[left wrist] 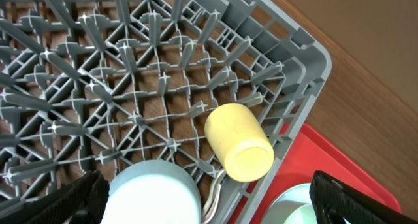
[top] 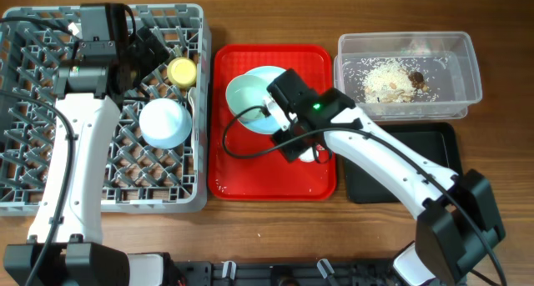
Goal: Sort waste into correct bins and load items into the dishwasher rack
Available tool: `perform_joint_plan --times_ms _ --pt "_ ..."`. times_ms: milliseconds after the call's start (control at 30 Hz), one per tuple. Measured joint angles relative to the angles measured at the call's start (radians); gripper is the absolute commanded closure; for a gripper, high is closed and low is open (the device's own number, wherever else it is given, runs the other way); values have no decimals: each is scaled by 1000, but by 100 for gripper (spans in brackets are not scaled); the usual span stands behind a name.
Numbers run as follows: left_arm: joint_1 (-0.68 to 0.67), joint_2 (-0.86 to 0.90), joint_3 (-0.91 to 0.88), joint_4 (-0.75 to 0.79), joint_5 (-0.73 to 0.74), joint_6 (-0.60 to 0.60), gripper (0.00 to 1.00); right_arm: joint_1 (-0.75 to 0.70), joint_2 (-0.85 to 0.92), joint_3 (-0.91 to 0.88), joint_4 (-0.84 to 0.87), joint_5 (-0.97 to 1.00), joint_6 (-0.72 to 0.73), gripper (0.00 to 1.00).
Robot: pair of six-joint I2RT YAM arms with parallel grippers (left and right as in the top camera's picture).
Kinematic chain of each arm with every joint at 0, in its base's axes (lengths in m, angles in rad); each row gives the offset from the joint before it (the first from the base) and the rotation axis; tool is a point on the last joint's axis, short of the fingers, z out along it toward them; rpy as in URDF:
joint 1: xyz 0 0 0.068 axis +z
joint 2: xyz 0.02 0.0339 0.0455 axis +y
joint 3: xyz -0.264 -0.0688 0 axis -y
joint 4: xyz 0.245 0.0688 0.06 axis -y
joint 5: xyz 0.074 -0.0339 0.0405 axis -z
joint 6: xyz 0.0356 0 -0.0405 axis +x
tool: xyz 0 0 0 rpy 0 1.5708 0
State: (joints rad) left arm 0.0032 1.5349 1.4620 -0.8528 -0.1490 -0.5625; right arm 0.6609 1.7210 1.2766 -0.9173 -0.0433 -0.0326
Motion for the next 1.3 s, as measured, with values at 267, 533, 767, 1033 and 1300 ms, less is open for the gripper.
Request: perform_joint_plan --times_ms 267,533,767,1033,1300 --pt "0 0 0 0 0 0 0 -3 2 -230 200 34 -4 44" --pt "0 0 0 0 0 0 0 -3 2 -257 224 45 -16 79" --pt "0 0 0 0 0 0 0 -3 2 -257 224 44 -2 63" --pt "0 0 0 0 0 0 1 -3 2 -303 290 45 46 80" --pt "0 0 0 0 0 0 0 -8 2 -303 286 -8 55 96"
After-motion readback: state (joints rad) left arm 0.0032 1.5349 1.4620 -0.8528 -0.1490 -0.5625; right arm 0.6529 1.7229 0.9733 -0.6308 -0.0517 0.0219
